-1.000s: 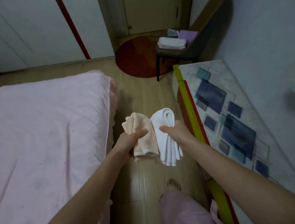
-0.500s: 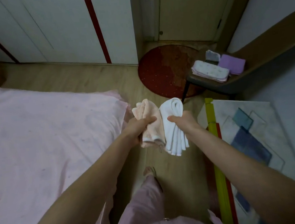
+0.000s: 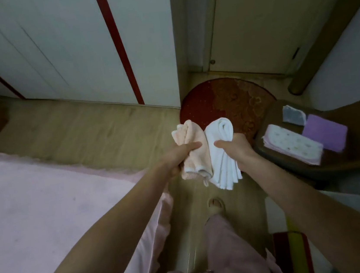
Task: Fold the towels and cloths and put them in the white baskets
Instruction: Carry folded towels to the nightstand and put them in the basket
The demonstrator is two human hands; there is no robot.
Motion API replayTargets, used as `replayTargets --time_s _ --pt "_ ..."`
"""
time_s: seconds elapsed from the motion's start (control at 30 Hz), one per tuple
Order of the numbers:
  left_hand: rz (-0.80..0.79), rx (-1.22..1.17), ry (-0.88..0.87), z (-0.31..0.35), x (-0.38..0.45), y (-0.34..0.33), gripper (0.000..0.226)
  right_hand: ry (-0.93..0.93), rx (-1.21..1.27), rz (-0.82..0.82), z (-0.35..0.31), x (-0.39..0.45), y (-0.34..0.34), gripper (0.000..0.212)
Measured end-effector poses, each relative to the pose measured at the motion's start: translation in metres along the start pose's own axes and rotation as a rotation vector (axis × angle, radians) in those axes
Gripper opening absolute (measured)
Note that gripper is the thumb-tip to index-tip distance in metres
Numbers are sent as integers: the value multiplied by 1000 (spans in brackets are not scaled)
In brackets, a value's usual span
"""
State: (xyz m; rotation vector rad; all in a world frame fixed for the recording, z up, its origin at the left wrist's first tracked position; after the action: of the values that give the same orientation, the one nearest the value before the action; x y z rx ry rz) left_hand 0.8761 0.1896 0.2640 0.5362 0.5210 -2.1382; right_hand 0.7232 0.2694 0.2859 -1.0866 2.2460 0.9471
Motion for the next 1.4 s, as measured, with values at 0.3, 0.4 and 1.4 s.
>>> replayTargets --time_s 0.3,0.4,1.4 --pt "291 -221 -67 106 143 94 68 106 -245 -217 -200 149 -79 37" --pt "422 -283 -81 127 172 140 68 153 -345 -333 -258 180 -134 42" --pt "1279 -620 -245 413 312 823 39 517 -810 -885 -767 249 -851 36"
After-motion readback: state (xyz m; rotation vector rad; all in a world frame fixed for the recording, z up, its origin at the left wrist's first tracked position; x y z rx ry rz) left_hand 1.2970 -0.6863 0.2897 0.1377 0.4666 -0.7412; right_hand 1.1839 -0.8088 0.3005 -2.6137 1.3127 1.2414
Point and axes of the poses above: each hand's wrist, its own x-axis towards the middle knuckle, its own y-axis out of the back of the hand, z = x × y, the point moved 5 cm from there along x, towards the middle knuckle, and after that the axes turned 12 degrees about -y, right-handed, at the moved point
